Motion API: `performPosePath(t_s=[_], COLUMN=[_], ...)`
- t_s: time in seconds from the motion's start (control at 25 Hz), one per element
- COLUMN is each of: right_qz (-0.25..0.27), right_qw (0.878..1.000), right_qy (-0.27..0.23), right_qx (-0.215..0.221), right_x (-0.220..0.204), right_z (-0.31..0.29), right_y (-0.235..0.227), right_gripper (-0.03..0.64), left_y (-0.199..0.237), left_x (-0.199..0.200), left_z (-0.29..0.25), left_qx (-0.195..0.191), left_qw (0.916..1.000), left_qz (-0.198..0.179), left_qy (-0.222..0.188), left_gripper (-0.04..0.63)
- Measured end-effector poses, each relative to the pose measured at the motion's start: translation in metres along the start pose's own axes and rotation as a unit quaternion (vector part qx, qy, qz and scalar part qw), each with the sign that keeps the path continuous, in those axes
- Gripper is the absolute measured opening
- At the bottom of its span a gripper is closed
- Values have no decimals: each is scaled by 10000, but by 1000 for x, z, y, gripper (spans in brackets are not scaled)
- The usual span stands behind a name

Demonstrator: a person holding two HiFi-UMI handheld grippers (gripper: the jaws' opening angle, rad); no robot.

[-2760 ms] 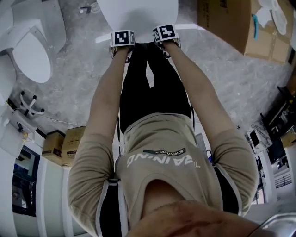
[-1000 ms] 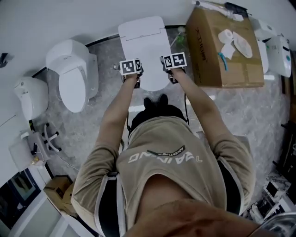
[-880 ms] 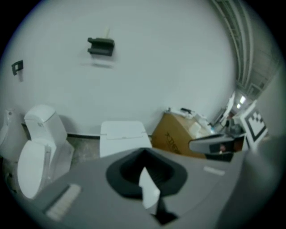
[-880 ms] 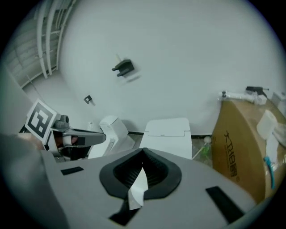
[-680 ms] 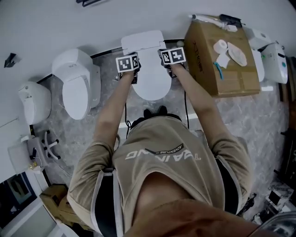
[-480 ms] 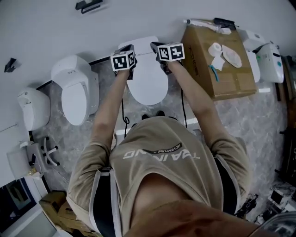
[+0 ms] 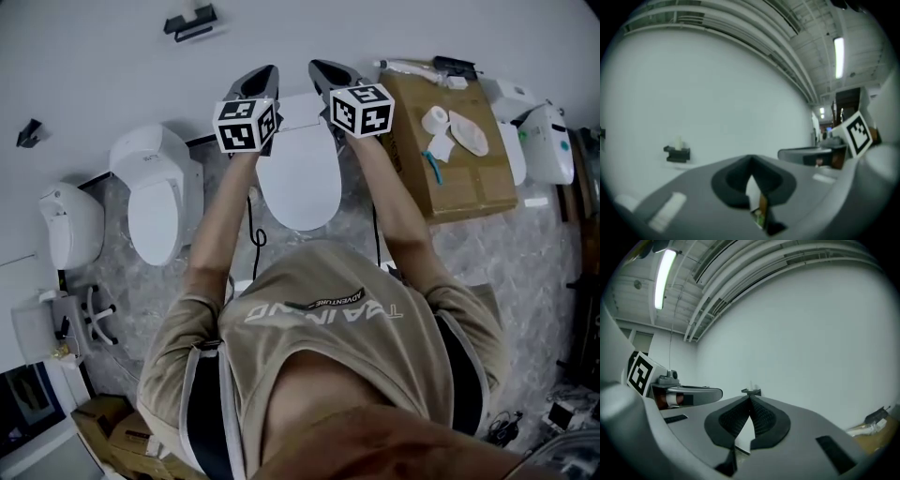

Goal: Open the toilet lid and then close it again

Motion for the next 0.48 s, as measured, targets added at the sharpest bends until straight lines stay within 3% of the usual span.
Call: performPosePath(t_s=[0.2,0.48], right_qz=[635,1045], right_qw=[9975,9918], right_qy=[-290,-729], right_qx=[-59,-113], right_x=[23,49], right_z=[2,-1], right_y=[13,26], right_gripper=[11,11], left_y=[-1,10], left_x=[38,42], left_z=[11,12], left_qx=[37,102], left_qw=[9976,9962], left_qz=[-572,-677], left_qy=[-392,-530], left_gripper=[3,3])
Point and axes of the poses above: the fingertips, and each gripper's own axes: z backward along the fingers, y to its left, x out of its top, the point moved 6 cm from there along z, backward along the fingers, and after that the axes turned 13 degrees about -y, right-handed, at the moved point
